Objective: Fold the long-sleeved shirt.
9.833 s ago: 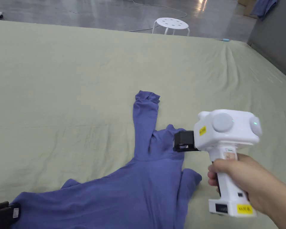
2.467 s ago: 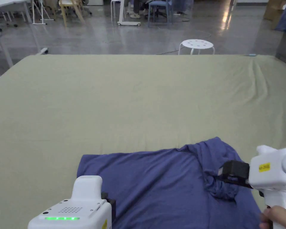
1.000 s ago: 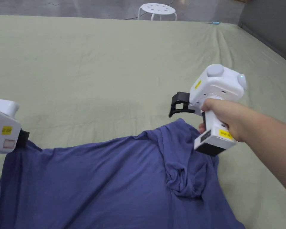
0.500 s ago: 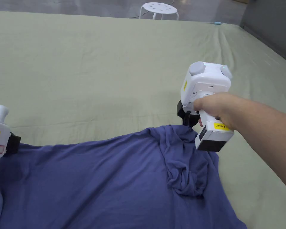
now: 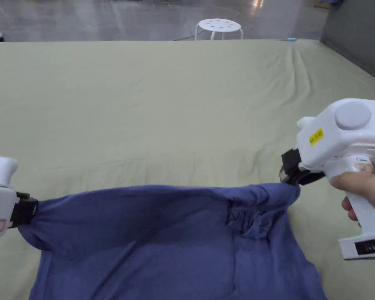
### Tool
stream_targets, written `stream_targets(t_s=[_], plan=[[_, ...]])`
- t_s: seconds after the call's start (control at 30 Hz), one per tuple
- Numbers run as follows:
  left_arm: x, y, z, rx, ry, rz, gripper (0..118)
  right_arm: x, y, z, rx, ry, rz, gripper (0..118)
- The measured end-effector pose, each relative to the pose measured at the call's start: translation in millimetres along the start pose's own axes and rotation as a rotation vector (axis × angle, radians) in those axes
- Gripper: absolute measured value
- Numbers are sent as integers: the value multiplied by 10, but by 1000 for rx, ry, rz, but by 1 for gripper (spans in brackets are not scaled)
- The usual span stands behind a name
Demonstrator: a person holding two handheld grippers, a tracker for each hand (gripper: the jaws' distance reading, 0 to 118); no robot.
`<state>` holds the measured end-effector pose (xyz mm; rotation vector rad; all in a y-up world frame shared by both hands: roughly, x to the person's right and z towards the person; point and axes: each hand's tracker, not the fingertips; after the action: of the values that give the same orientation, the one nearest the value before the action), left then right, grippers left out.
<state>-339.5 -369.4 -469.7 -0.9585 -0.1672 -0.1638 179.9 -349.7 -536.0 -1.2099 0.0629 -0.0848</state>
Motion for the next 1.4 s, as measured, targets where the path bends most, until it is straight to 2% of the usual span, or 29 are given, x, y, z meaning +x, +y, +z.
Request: stream_targets(t_s=[0.23,0.53,0.73,0.8,0.87,0.9,0.93,0.97,1.0,1.03,1.07,1.13,1.2,1.23,1.27,1.3,1.33,1.37,1.4], plan=[[154,-759,285,-82,-17,-54,3,1,-989,150,3,-65,75,4],[278,-1398,33,-218,-32,-29,3,47,-1723,-412,-157,-102,107,4],[271,-1575,-277,-240,-25,8,3,135,-1773,-628,-129,-89,53,4],[280,-1589,-296,-220,-19,28,3,142,-1769,-621,-124,-89,46,8],[256,-1554,-284,-223,-24,36,6,190,-1776,-595,-107,-80,-14,12],[229,-1502,-227,-228,-21,38,11,175,-1758,-561,-117,-79,-5,12],[206,-1460,-104,-200,43,52,39,170,-1740,-458,-125,-74,12,16],[184,-1421,-1,-162,47,65,75,166,-1726,-321,-122,-76,7,33],[147,-1375,152,-116,28,91,106,164,-1713,-142,-87,-72,-11,67],[127,-1332,323,-56,-4,126,118,155,-1700,38,-21,-57,-38,106],[116,-1264,524,78,-20,152,116,143,-1695,227,51,-17,-47,117],[144,-1276,672,52,-57,204,117,114,-1681,526,153,23,-72,118],[362,-1262,718,-12,-104,219,116,38,-1685,667,183,48,-94,117],[438,-1286,706,-30,-112,203,108,6,-1707,670,193,39,-100,114],[503,-1321,696,-21,-108,197,83,-24,-1734,654,204,29,-103,98],[580,-1356,676,-19,-113,184,37,-74,-1783,606,219,21,-87,61],[502,-1425,521,-32,-112,179,0,-119,-1822,544,215,16,-80,0],[507,-1451,461,-49,-114,184,0,-142,-1834,464,191,4,-84,0],[483,-1476,416,-50,-135,219,0,-160,-1894,352,148,3,-146,0]])
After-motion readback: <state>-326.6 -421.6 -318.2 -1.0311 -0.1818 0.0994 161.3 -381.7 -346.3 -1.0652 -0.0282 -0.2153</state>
